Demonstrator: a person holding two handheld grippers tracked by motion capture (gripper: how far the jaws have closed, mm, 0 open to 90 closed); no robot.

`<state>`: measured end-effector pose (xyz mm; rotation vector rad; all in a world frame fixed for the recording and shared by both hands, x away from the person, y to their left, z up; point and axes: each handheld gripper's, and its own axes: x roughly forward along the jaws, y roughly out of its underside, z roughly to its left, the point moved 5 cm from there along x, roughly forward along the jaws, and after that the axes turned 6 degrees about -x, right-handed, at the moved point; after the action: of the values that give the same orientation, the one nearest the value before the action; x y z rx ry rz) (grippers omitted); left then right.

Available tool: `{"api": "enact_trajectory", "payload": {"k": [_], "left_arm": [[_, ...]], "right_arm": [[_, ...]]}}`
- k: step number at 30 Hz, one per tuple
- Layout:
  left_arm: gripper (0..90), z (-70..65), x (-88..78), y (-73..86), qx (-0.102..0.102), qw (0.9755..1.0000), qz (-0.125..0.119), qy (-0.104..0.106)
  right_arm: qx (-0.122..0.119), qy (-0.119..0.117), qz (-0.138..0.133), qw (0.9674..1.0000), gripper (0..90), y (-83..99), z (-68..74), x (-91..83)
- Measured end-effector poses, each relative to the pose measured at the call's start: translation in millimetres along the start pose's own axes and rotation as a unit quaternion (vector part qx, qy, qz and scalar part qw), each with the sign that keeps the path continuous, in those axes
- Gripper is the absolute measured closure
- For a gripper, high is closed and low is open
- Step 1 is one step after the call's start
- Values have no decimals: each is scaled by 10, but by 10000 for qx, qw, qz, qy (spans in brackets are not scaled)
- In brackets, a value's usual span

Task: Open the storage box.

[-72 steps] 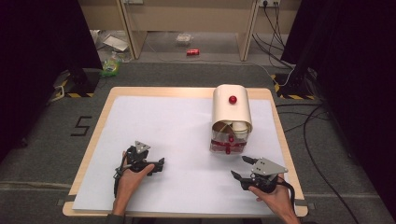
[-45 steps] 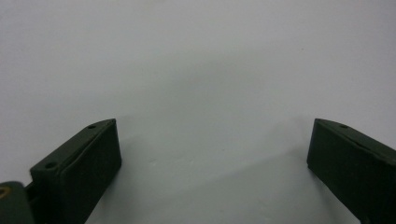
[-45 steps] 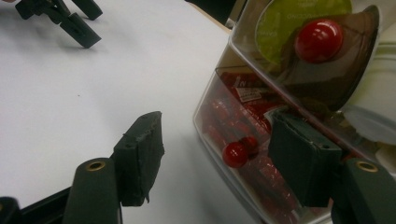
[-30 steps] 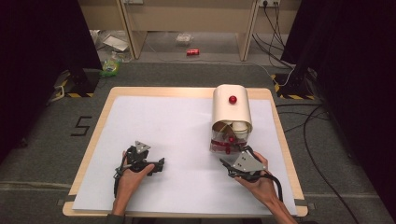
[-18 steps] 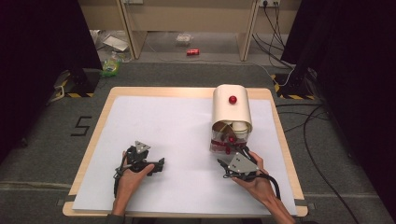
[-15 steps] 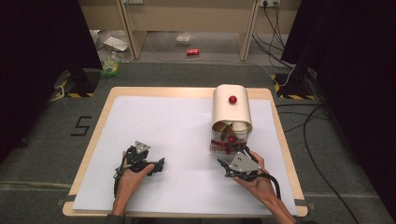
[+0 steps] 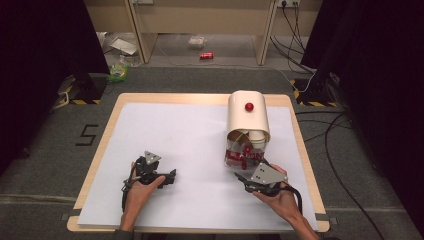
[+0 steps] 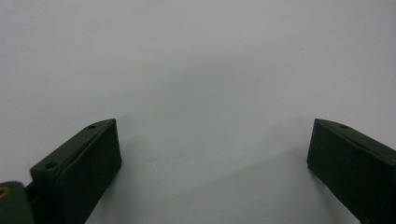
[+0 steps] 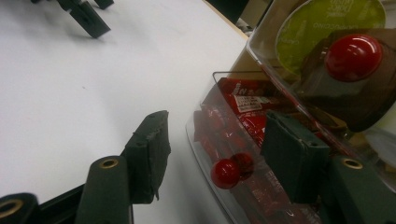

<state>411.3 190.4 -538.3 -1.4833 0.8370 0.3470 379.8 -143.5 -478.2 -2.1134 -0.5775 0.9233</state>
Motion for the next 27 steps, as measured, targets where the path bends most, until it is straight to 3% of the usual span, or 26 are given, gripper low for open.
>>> {"api": "enact_trajectory", "payload": {"k": [13,27], "left_arm": [[21,0,0,0,4,10000,6,-6],[21,-2,-1,0,10,10000,9,-13]], "right_arm": [[374,-287,-62,9989,469,11,1,-120],[426,-499,-51,9978,507,0,25,-187]]}}
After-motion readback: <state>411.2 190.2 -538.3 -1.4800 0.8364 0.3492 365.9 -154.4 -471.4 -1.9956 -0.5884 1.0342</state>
